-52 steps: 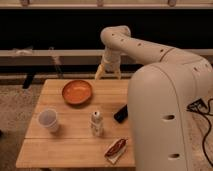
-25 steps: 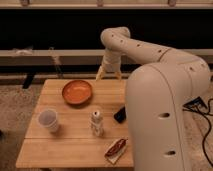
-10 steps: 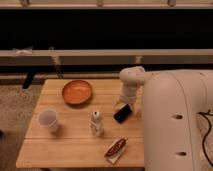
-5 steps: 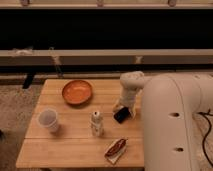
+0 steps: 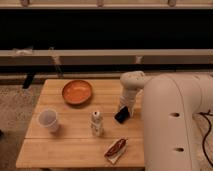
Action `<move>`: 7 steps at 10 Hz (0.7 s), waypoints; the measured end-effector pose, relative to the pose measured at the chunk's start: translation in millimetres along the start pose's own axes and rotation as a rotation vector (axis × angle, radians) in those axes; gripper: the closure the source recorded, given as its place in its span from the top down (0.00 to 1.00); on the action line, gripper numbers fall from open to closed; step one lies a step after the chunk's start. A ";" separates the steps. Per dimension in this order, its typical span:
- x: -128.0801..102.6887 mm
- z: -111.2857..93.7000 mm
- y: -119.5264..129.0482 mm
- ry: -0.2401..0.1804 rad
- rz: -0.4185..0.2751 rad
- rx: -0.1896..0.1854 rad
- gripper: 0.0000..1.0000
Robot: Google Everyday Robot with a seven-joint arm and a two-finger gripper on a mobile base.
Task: Stand the bottle upright
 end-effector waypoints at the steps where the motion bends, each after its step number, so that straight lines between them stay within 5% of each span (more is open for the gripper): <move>1: 1.1 -2.7 0.4 0.008 -0.003 0.003 0.09; 3: 3.9 -16.3 -6.2 0.045 -0.042 0.003 0.00; 7: 22.1 -55.5 -49.2 0.143 -0.240 0.028 0.00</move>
